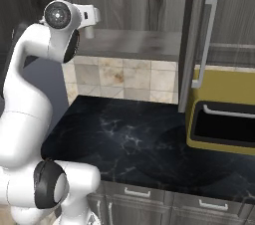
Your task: The dining table condiment station is running low on shaker. Refill the condiment station by opening the cabinet and taking the shaker from the cabinet and placing it on the dining table.
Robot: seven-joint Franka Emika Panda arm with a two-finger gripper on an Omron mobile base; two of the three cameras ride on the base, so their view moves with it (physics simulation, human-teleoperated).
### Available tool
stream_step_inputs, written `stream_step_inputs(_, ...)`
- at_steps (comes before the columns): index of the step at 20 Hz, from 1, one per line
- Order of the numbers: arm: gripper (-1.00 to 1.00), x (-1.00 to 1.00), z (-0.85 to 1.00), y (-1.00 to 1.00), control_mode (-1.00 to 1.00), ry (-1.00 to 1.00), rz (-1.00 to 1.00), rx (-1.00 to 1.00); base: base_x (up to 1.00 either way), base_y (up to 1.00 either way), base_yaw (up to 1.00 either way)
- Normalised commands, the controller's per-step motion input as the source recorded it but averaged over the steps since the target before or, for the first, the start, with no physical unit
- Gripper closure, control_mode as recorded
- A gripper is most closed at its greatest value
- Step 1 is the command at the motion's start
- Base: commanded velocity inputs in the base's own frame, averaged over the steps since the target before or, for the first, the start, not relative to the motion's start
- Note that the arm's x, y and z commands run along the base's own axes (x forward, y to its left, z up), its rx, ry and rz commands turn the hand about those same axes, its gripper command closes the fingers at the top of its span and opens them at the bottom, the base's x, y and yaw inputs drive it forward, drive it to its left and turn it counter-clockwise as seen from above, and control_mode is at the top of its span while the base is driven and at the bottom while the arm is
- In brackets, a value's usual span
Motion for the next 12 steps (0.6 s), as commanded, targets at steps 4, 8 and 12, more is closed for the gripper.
stream_step_inputs(4,-1.0,0.23,0.0,-0.01,-1.0,0.0,0.06,0.0,0.0,0.0,0.0)
stream_step_inputs(8,-1.0,0.26,0.0,-0.02,-1.0,0.0,0.04,0.0,0.0,0.0,0.0)
stream_step_inputs(12,-1.0,0.29,0.0,-0.01,-1.0,0.0,0.03,0.0,0.0,0.0,0.0)
